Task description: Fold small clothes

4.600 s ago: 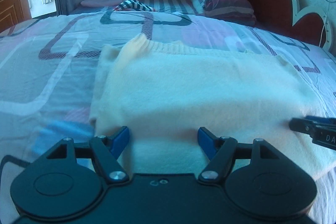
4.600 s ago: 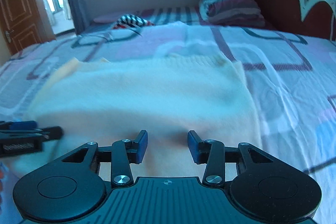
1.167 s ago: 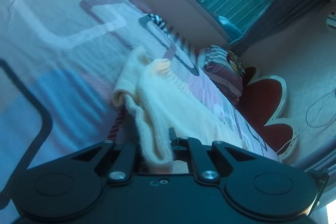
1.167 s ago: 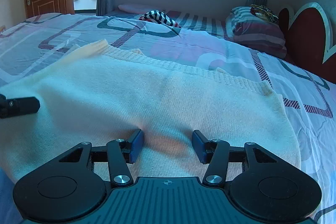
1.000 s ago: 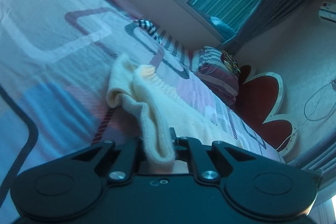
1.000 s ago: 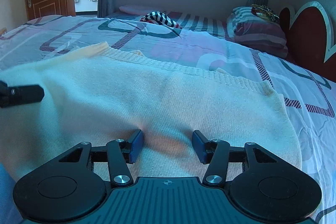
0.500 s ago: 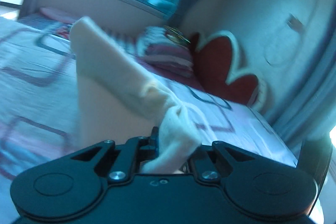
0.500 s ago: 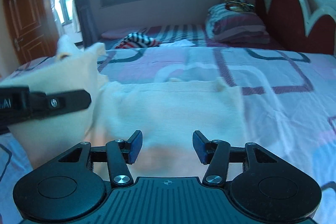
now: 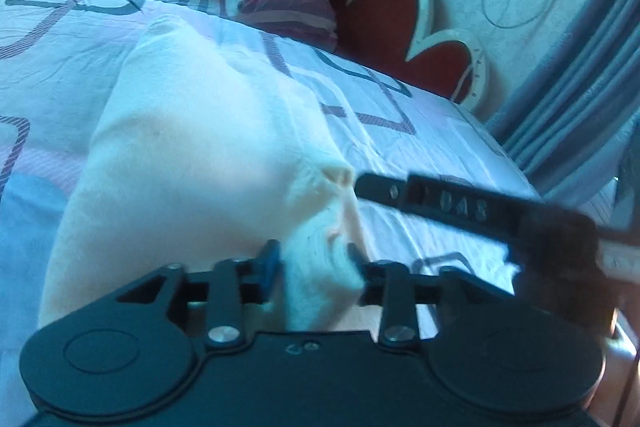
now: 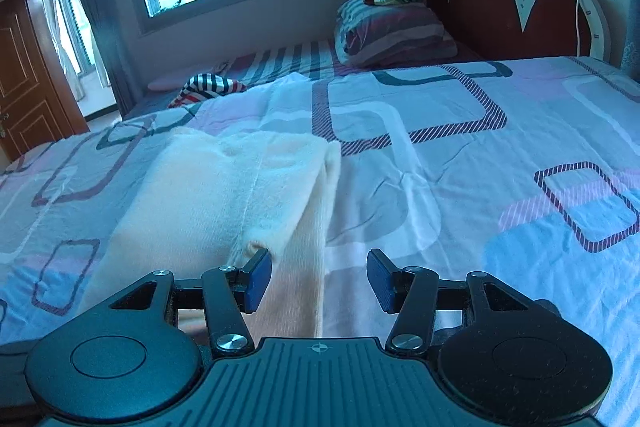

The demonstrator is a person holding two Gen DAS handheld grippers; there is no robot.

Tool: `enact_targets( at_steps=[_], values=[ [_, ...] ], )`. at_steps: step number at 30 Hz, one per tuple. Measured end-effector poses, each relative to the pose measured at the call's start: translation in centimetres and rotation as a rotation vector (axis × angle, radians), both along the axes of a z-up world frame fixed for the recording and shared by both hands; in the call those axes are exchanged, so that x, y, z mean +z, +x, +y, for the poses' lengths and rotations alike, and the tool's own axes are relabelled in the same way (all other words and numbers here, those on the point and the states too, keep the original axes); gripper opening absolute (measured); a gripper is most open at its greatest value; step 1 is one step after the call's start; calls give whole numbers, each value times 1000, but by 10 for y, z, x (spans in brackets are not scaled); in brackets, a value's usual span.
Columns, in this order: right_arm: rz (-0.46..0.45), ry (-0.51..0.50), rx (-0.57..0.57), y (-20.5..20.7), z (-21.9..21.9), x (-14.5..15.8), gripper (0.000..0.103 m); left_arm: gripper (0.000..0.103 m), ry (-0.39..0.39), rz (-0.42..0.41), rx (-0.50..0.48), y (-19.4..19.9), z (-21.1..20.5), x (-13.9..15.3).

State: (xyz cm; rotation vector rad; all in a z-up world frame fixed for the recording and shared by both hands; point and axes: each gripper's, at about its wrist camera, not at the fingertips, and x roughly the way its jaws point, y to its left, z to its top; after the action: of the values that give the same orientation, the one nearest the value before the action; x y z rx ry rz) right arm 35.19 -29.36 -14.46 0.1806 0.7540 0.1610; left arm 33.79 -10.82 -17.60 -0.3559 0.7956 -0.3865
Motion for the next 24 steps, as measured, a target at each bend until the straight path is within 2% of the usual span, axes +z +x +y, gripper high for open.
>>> enact_targets(
  at_steps=[1, 4, 6, 8, 10, 15, 20, 24],
  values=[
    [-1, 18, 0, 2, -2, 2, 53, 58, 6, -4, -10, -4, 2, 2],
    [16, 121, 27, 5, -8, 7, 53, 74, 67, -56, -18, -21, 6, 13],
    [59, 220, 55, 13, -10, 5, 53, 79, 131, -91, -5, -29, 14, 22],
    [101, 271, 62, 17, -8, 1, 53, 79, 174, -117, 27, -37, 29, 28],
    [124, 273, 59, 21, -3, -4, 53, 81, 196, -112, 81, -36, 45, 31],
    [167, 320, 50, 33, 3, -18, 53, 77, 208, -22, 217, -12, 69, 27],
    [198, 366, 19, 44, 5, -27, 53, 75, 196, 34, 225, 6, 70, 17],
    [204, 345, 12, 49, 9, -23, 51, 74, 175, 96, 209, 15, 68, 3]
  ],
)
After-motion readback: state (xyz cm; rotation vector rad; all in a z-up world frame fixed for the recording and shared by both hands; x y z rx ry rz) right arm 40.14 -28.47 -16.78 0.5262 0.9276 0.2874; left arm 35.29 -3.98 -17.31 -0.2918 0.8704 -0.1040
